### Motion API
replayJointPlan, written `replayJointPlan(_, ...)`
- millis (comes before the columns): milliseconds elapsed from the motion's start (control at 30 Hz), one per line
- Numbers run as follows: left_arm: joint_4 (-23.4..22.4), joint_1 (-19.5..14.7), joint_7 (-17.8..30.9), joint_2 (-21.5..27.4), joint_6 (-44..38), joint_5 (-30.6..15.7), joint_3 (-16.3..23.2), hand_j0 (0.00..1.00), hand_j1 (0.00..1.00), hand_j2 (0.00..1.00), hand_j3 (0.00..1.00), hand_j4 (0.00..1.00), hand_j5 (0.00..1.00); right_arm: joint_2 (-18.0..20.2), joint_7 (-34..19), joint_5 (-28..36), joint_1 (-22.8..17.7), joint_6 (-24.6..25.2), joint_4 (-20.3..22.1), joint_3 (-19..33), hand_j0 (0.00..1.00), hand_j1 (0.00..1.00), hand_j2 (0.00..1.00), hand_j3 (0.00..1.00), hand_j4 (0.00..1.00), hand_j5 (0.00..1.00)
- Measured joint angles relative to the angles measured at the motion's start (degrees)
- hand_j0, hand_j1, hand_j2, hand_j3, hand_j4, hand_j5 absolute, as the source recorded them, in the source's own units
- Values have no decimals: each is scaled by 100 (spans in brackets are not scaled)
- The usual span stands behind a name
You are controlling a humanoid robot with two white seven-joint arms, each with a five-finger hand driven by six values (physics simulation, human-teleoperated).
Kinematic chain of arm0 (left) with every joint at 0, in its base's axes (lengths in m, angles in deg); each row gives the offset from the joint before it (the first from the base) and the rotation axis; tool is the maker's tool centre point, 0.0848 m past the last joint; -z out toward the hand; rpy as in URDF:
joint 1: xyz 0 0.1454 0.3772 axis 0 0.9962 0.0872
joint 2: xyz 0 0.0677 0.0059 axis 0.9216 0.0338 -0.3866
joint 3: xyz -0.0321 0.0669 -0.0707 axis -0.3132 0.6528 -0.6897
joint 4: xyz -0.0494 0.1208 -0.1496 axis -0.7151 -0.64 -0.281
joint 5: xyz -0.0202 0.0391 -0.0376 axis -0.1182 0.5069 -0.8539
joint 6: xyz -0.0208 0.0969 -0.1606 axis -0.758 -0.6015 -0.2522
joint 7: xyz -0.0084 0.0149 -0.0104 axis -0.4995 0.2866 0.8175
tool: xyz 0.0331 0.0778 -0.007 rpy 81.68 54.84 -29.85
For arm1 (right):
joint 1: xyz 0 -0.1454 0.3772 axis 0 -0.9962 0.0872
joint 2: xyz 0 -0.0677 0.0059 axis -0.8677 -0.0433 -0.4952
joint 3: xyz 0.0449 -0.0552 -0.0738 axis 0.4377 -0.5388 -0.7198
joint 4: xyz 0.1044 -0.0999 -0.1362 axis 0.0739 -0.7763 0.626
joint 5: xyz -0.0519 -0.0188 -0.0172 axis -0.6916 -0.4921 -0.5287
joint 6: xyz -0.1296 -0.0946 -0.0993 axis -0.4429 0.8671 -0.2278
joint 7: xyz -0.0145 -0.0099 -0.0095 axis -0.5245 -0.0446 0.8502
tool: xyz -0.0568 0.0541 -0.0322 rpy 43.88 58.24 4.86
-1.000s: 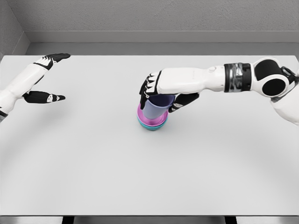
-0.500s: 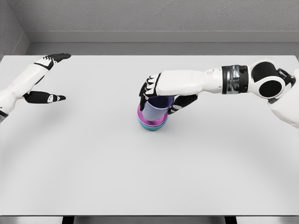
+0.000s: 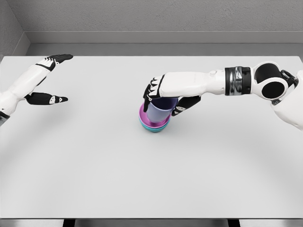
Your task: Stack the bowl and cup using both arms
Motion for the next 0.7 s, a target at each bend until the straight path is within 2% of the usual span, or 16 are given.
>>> replayJointPlan(533, 6, 0, 0, -12, 0, 2, 0, 100, 100, 100, 100, 100, 100, -113, 0, -59, 0, 0, -104, -4, 65, 65, 65, 65, 65, 65)
replayJointPlan(567, 7, 0, -1, -12, 0, 2, 0, 100, 100, 100, 100, 100, 100, -114, 0, -61, 0, 0, -106, -4, 68, 68, 68, 68, 68, 68)
replayJointPlan(633, 8, 0, 0, -12, 0, 2, 0, 100, 100, 100, 100, 100, 100, -117, 0, -63, 0, 1, -111, -4, 84, 84, 84, 84, 84, 84)
replayJointPlan(667, 8, 0, 1, -12, 0, 2, 0, 100, 100, 100, 100, 100, 100, -118, 0, -65, 0, 1, -113, -3, 96, 96, 96, 96, 96, 96)
replayJointPlan(700, 8, 0, 1, -12, 0, 2, 0, 100, 100, 100, 100, 100, 100, -116, 0, -65, 0, 2, -114, -3, 99, 99, 99, 99, 99, 99)
